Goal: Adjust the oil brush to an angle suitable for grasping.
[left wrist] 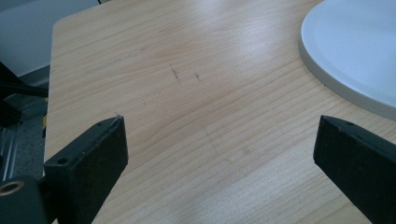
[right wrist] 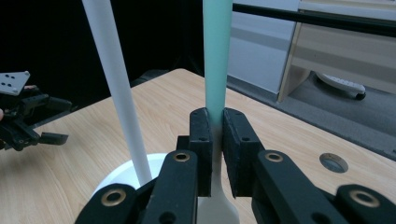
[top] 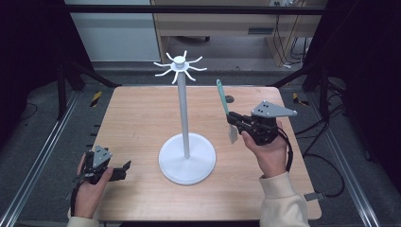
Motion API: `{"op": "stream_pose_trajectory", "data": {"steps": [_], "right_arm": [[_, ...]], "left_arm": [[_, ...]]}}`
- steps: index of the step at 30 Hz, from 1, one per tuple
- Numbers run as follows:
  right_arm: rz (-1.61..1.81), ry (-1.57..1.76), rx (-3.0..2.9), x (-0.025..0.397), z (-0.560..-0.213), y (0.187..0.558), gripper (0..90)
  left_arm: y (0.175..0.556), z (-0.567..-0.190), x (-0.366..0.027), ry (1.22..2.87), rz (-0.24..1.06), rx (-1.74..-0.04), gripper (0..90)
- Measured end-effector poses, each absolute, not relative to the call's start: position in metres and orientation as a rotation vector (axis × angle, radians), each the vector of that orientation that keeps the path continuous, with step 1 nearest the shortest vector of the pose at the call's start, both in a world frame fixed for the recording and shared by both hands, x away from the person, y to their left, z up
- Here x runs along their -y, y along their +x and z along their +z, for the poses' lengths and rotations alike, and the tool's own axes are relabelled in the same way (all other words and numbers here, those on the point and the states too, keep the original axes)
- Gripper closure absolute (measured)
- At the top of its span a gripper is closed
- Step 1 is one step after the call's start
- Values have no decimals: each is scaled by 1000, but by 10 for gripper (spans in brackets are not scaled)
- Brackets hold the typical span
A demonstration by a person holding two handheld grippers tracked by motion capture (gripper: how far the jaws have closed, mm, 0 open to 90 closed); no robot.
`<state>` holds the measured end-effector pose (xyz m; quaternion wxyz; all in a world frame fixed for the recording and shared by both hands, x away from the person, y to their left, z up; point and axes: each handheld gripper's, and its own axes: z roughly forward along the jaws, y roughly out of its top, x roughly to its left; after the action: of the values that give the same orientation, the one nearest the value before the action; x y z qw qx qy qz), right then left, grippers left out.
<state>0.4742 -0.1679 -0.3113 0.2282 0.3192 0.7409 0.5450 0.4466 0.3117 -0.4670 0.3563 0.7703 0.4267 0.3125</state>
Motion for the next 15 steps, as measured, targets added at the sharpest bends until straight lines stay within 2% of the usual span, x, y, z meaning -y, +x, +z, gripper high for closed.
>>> {"op": "stream_pose_trajectory", "data": {"steps": [15], "right_arm": [[1579, 848, -1963, 165, -296, 459, 826]], "left_arm": [[447, -467, -310, 1984, 783, -1094, 27]]}}
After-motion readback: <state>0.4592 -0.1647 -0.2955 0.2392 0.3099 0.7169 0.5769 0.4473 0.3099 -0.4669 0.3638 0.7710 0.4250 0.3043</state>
